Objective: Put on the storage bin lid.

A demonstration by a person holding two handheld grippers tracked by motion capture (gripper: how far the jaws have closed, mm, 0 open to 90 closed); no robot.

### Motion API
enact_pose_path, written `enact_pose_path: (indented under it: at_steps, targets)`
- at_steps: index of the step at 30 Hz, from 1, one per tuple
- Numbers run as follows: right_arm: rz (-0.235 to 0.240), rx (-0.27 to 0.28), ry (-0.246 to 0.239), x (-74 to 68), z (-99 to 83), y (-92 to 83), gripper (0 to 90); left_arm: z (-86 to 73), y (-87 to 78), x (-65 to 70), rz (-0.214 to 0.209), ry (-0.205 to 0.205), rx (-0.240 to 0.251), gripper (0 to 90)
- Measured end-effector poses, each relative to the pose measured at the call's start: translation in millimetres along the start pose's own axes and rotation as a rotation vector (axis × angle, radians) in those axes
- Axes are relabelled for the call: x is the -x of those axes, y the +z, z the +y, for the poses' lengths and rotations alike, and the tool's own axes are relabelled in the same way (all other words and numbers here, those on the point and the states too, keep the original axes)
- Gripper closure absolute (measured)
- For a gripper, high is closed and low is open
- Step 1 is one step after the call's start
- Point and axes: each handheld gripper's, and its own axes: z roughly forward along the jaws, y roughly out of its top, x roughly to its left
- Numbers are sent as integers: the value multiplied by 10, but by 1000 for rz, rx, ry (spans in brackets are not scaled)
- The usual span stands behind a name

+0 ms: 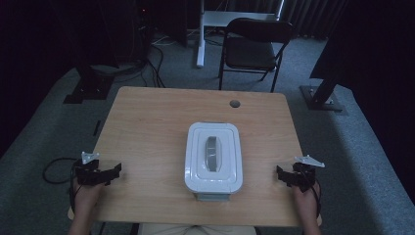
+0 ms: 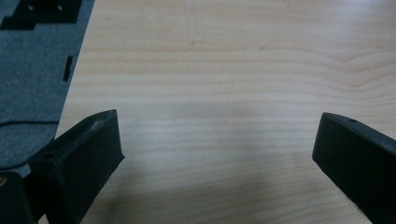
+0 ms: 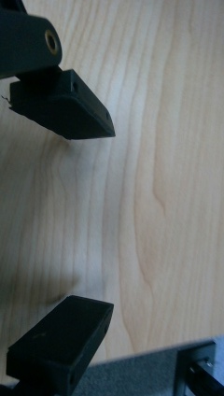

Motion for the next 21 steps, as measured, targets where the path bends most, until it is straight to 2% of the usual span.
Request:
enact_pose_path:
  at_steps: [3,6,8,10,14,21]
  targets:
    - [-7,-21,-8,-37,8,18,132,-17,7,-21,16,-8,-15,20]
    - [-13,-26,10,-43,10,23,125,-26,21,-27,30,-6,-35,3]
    - [-15,-26,16,-39,9,24,125,-38,37,-38,23,-17,-42,3]
    - [-23,-26,22,-36,9,24,124,-54,60,-39,37,0,-58,3]
    - [-24,-26,22,-37,4,19,124,-65,71,-47,36,9,-45,3]
    - [-31,-25,31,-31,-13,1,125,-63,74,-38,52,-3,-45,5]
